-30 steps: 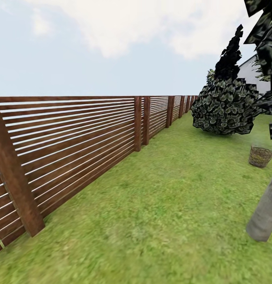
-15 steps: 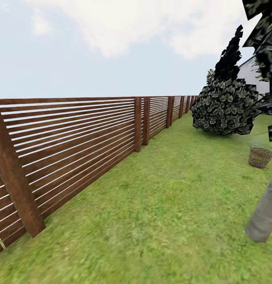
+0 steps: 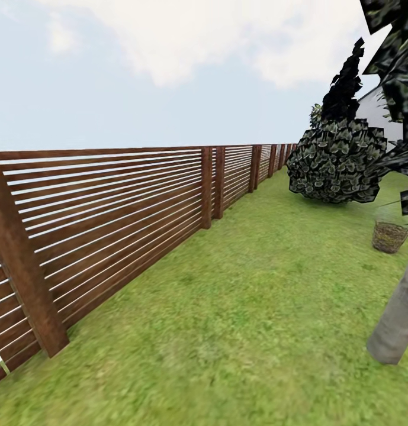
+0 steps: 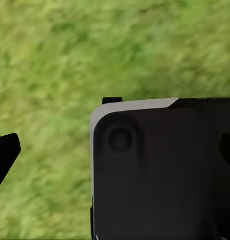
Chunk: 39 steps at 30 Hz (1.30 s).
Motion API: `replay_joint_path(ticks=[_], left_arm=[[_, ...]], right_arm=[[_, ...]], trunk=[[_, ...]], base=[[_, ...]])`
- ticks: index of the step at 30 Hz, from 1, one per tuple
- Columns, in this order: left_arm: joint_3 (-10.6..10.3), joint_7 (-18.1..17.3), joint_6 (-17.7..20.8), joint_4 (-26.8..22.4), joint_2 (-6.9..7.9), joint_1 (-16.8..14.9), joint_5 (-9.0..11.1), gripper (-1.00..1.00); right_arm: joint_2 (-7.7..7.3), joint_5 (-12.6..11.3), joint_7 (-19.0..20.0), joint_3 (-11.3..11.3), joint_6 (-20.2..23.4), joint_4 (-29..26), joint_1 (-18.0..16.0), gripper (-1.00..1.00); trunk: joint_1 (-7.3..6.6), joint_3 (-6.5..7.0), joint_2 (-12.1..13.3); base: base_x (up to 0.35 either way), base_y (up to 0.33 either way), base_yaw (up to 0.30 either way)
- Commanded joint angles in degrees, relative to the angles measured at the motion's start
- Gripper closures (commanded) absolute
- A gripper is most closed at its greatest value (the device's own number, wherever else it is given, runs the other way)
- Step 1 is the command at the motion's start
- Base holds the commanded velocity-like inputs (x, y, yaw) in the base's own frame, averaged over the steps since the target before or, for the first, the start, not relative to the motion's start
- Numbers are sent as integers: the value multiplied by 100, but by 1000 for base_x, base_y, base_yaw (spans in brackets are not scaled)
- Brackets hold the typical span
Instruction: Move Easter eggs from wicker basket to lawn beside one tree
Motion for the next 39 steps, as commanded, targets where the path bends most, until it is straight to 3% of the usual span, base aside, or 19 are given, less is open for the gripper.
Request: replay_joint_path(ticks=[1,28,39], left_arm=[[-5,-4,-39,5,1,-3,-3,-100],[-13,-13,-296,12,4,-1,-24,-100],[-15,-15,-347,5,8,-1,-22,-100]], right_arm=[[0,-3,-1,-4,-29,8,-3,-100],[8,-3,-1,-3,-29,8,-3,-100],[9,-3,-1,-3,-29,8,-3,-100]], trunk=[[-22,12,36],[-615,550,1119],[-615,552,1119]], base=[[0,0,0],[0,0,-123],[0,0,-8]])
